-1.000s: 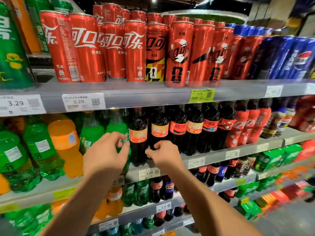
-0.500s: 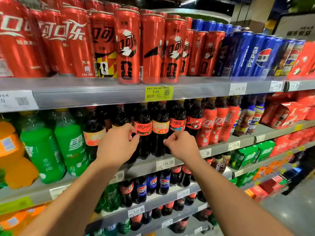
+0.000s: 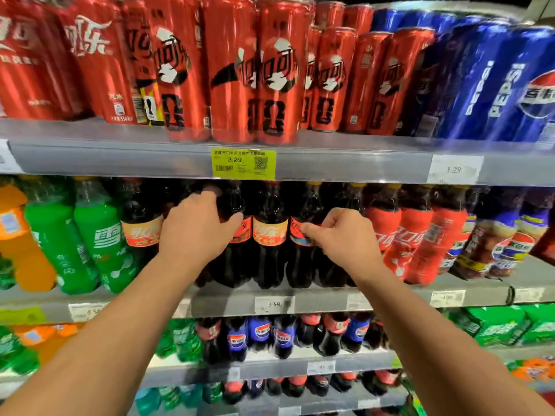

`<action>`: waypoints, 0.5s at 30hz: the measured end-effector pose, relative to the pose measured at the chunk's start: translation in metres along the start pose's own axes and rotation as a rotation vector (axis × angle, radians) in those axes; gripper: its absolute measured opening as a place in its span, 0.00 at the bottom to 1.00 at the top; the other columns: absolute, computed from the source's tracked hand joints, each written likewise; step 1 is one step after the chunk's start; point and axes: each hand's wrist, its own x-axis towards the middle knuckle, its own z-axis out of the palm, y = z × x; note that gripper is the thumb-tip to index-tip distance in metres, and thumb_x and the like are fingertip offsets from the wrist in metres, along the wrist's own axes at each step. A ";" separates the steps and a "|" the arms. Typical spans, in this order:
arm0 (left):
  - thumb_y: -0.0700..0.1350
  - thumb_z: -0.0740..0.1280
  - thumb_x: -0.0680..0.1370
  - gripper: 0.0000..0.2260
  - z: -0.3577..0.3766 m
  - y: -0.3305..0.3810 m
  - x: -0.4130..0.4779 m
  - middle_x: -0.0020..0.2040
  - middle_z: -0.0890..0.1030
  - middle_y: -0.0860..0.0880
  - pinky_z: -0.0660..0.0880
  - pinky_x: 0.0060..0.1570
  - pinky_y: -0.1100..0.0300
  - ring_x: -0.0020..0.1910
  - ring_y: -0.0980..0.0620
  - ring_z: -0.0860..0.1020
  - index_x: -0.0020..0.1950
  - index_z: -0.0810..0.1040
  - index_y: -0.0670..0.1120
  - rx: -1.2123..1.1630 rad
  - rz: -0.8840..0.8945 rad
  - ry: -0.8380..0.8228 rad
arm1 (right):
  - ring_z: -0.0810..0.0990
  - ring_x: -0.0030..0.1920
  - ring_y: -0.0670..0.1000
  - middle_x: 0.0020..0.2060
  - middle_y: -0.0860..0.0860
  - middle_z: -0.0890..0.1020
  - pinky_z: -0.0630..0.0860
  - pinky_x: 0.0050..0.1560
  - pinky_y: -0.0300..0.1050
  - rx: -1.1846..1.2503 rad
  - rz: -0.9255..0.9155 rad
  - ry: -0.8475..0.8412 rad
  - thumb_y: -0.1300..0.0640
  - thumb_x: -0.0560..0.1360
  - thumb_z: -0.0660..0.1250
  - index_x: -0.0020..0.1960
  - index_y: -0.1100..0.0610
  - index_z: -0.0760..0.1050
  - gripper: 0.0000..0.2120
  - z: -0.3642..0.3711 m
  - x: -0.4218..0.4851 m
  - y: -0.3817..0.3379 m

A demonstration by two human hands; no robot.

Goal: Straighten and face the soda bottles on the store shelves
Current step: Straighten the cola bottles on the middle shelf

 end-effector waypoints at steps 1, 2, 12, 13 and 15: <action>0.63 0.67 0.72 0.25 -0.003 0.004 0.001 0.50 0.80 0.41 0.75 0.45 0.49 0.49 0.37 0.78 0.56 0.75 0.44 0.025 -0.003 0.000 | 0.81 0.40 0.54 0.32 0.50 0.81 0.76 0.39 0.46 -0.018 -0.015 0.002 0.40 0.66 0.74 0.34 0.54 0.73 0.19 -0.001 0.002 0.001; 0.63 0.68 0.71 0.24 -0.006 0.007 0.002 0.48 0.79 0.41 0.74 0.43 0.50 0.48 0.37 0.78 0.53 0.75 0.44 0.042 -0.013 -0.009 | 0.80 0.41 0.54 0.34 0.50 0.81 0.75 0.39 0.46 -0.034 -0.030 0.002 0.40 0.66 0.75 0.36 0.53 0.73 0.18 -0.002 0.003 0.002; 0.63 0.70 0.69 0.24 0.002 0.016 0.014 0.31 0.75 0.46 0.69 0.33 0.57 0.33 0.45 0.75 0.38 0.73 0.41 -0.101 -0.129 -0.170 | 0.80 0.39 0.51 0.32 0.46 0.80 0.71 0.35 0.45 -0.022 -0.118 -0.022 0.45 0.70 0.73 0.39 0.50 0.70 0.13 0.011 -0.004 -0.009; 0.63 0.71 0.68 0.24 0.002 0.015 0.012 0.32 0.76 0.46 0.70 0.33 0.56 0.34 0.45 0.76 0.39 0.73 0.42 -0.120 -0.121 -0.151 | 0.80 0.39 0.51 0.32 0.46 0.80 0.72 0.36 0.45 -0.019 -0.133 -0.029 0.45 0.70 0.72 0.40 0.49 0.71 0.12 0.013 -0.005 -0.012; 0.63 0.71 0.66 0.24 0.001 0.014 0.007 0.37 0.79 0.46 0.73 0.36 0.55 0.39 0.42 0.78 0.46 0.74 0.44 -0.149 -0.094 -0.118 | 0.81 0.40 0.51 0.34 0.46 0.81 0.74 0.38 0.46 -0.002 -0.166 -0.045 0.46 0.70 0.72 0.45 0.48 0.73 0.10 0.018 -0.007 -0.020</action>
